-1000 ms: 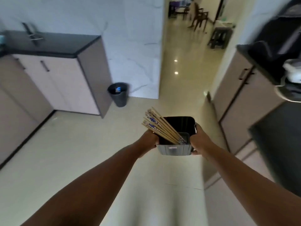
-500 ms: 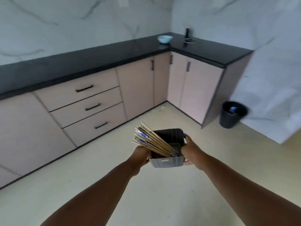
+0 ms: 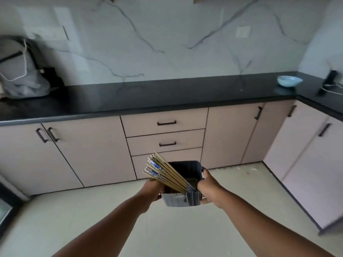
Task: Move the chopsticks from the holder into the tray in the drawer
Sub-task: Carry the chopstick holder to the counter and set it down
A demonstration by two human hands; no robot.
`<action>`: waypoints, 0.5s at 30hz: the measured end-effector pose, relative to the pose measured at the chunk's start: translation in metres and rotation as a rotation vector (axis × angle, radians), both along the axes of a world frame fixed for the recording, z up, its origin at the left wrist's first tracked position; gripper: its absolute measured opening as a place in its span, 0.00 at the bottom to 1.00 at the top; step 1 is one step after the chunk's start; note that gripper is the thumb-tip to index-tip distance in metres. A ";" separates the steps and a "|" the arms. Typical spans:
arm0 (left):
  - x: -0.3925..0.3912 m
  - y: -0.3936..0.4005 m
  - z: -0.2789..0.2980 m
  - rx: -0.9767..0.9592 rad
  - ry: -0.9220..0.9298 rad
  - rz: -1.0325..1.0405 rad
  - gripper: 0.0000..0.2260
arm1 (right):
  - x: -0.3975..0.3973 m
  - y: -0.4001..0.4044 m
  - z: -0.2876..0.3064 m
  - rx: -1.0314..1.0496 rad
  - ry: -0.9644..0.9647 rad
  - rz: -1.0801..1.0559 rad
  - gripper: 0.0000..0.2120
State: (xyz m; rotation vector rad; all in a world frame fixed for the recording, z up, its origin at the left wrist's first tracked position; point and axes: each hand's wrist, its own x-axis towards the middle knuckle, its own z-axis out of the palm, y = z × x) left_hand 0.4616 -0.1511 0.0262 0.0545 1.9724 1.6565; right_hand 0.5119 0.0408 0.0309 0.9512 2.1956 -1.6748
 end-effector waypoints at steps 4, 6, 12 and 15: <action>-0.067 0.030 0.016 -0.005 0.005 0.057 0.10 | -0.082 0.037 0.013 0.012 0.003 0.088 0.30; -0.098 0.041 0.021 0.016 0.002 0.089 0.11 | -0.121 0.050 0.023 0.025 0.007 0.134 0.30; -0.184 0.053 0.028 0.092 0.017 0.255 0.12 | -0.230 0.062 0.045 0.043 0.056 0.167 0.32; -0.241 0.053 0.031 0.168 0.067 0.294 0.14 | -0.287 0.060 0.051 0.009 0.095 0.176 0.33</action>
